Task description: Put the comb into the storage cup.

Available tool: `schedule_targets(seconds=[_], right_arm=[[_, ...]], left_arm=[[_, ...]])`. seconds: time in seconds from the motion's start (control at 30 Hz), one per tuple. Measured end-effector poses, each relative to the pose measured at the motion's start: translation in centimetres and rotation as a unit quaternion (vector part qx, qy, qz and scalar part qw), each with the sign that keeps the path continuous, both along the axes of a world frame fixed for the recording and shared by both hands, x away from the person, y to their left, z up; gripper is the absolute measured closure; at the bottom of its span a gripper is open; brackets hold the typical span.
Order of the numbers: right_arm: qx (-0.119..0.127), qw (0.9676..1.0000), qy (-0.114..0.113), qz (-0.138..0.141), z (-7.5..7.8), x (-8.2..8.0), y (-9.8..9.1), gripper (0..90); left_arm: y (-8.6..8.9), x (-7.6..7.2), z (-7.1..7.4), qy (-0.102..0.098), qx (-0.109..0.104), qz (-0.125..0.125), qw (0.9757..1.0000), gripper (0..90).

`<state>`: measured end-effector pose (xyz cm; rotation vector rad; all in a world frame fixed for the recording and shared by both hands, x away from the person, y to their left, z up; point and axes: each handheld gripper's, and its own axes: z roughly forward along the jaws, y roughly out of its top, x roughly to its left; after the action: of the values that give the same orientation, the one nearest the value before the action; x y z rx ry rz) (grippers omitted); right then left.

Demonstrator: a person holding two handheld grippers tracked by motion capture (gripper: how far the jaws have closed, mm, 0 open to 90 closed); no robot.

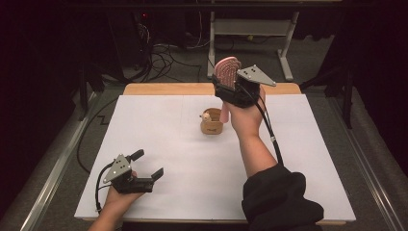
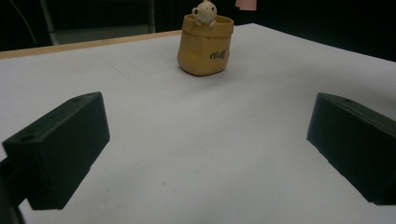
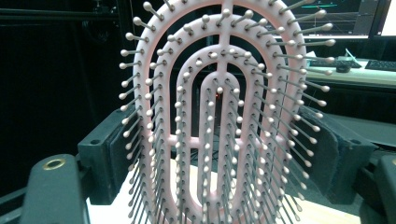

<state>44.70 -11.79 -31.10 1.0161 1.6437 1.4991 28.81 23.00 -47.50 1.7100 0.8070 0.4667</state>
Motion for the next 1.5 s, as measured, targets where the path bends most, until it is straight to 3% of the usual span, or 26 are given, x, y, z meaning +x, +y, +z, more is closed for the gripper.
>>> schedule_targets(seconds=[0.83,1.5], right_arm=[[0.009,0.9999,0.006,-0.002,-0.8,2.7,2.0,20.3],[-0.009,0.9996,0.027,-0.006,-2.7,3.8,2.6,20.3]], left_arm=[[0.2,-0.1,0.0,-0.002,-0.006,0.0,1.0,0.0],[0.4,-0.1,0.0,-0.002,-0.005,0.001,1.0,0.0]])
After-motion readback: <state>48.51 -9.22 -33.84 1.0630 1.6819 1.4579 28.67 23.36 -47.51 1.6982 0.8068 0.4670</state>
